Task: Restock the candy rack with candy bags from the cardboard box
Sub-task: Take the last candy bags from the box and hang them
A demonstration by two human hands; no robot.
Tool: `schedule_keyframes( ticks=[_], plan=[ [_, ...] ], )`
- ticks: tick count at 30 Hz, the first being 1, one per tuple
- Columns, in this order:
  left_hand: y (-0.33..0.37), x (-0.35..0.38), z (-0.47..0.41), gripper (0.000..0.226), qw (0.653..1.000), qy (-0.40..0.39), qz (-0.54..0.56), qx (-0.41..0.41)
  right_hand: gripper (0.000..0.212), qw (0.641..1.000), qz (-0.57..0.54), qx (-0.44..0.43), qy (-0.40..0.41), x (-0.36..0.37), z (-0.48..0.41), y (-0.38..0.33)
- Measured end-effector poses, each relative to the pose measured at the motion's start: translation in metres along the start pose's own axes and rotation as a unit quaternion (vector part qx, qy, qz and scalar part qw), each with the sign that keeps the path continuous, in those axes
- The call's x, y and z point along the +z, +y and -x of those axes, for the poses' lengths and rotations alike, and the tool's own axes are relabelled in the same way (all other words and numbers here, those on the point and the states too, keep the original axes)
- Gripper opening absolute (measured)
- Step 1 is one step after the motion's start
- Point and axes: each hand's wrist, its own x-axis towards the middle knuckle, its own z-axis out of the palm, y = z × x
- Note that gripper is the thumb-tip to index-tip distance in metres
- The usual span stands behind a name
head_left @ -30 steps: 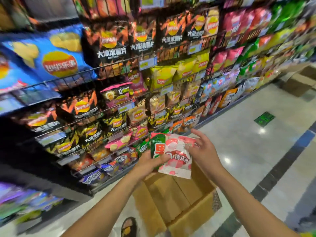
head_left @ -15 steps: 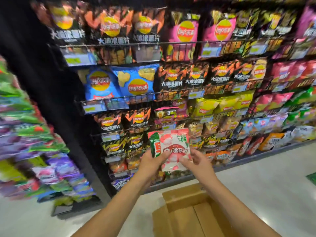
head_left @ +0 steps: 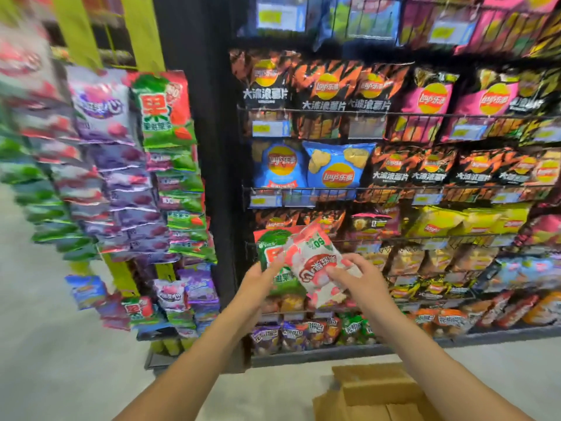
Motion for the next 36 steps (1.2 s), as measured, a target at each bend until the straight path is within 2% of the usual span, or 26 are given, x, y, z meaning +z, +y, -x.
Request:
schedule_keyframes(
  ticks=[1,2,4,5,10,13,15,19,22,25,29,32,36],
  plan=[
    [0.004,-0.017,0.002,0.087,1.0,0.01,0.015,-0.009,0.018,1.0,0.005,-0.009,-0.008,0.011,-0.001,-0.008],
    [0.011,-0.034,0.007,0.086,0.999,0.015,0.037,-0.015,0.02,1.0,0.007,-0.016,-0.012,0.023,-0.002,-0.017],
    [0.028,-0.064,0.019,0.059,0.998,0.012,0.063,-0.022,0.025,0.999,0.014,-0.04,-0.01,0.046,-0.003,-0.037],
    [0.033,-0.079,0.02,0.054,0.997,0.016,0.075,-0.025,0.027,0.998,0.015,-0.055,-0.014,0.057,-0.005,-0.047],
    [0.061,-0.153,0.035,0.06,0.996,0.034,0.083,-0.025,0.036,0.992,0.0,-0.114,-0.049,0.112,-0.011,-0.1],
    [0.076,-0.191,0.042,0.062,0.997,0.032,0.07,-0.01,0.044,0.986,-0.02,-0.135,-0.1,0.149,-0.014,-0.128],
    [0.084,-0.212,0.046,0.064,0.998,0.016,0.068,0.0,0.046,0.979,0.013,-0.146,-0.138,0.172,-0.017,-0.144],
    [0.103,-0.239,0.061,0.059,0.999,-0.03,0.033,0.022,0.027,0.951,0.132,-0.179,-0.214,0.212,-0.027,-0.176],
    [0.112,-0.25,0.068,0.043,0.996,-0.051,-0.036,0.061,0.027,0.918,0.216,-0.214,-0.256,0.239,-0.03,-0.199],
    [0.118,-0.258,0.07,0.023,0.994,-0.04,-0.059,0.088,0.028,0.893,0.277,-0.256,-0.244,0.261,-0.04,-0.212],
    [0.127,-0.266,0.065,0.025,0.994,0.014,-0.034,0.104,0.039,0.884,0.265,-0.329,-0.197,0.28,-0.053,-0.216],
    [0.134,-0.268,0.057,0.019,0.99,0.047,-0.028,0.128,0.05,0.899,0.207,-0.357,-0.148,0.285,-0.061,-0.208],
    [0.147,-0.267,0.045,0.019,0.983,0.089,-0.017,0.162,0.061,0.943,0.114,-0.288,-0.124,0.286,-0.069,-0.191]
  ],
)
